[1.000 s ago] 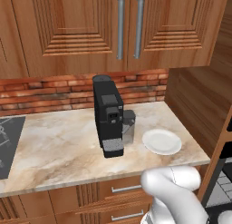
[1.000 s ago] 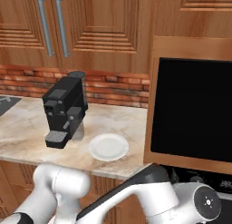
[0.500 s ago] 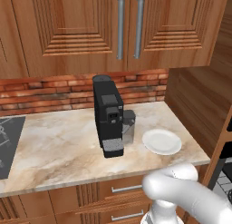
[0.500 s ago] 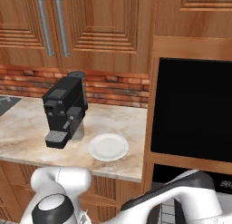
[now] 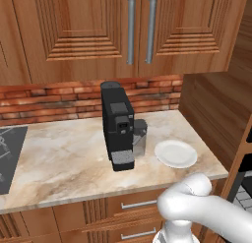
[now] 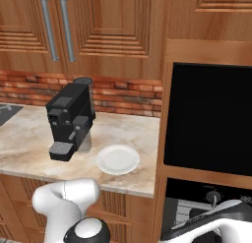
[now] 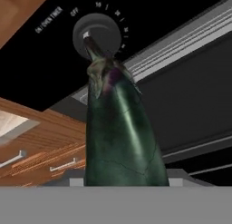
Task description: Place the eggplant on the rack of the oven.
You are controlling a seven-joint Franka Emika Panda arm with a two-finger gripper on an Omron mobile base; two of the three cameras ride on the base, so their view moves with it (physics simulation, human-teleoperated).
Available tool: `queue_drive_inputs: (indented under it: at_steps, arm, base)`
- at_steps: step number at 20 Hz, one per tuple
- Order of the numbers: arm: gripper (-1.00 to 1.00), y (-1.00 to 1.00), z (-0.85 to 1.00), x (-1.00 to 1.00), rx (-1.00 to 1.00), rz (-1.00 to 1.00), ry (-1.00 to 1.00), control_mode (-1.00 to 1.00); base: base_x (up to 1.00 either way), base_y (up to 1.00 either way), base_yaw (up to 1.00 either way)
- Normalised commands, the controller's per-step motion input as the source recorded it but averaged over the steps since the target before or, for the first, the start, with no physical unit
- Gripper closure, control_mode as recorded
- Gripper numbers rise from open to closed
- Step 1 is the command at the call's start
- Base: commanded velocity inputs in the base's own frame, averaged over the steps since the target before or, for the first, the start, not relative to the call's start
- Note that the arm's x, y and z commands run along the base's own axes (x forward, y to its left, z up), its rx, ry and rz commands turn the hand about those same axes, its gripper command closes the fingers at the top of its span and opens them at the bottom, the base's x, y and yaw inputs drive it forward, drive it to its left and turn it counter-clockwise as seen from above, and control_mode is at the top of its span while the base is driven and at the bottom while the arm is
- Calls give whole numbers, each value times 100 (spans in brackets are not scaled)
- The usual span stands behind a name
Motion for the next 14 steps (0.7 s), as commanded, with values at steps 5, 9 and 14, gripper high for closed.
queue_drive_inputs:
  at_steps: [5,9,14]
  arm:
    - [100,-18,-53,24,0,0,-2,-100]
    - [100,-9,-42,33,-2,0,1,-100]
    - [100,-14,-50,15,-1,-1,1,-100]
  base:
    - [0,0,0]
    - [0,0,0]
    - [0,0,0]
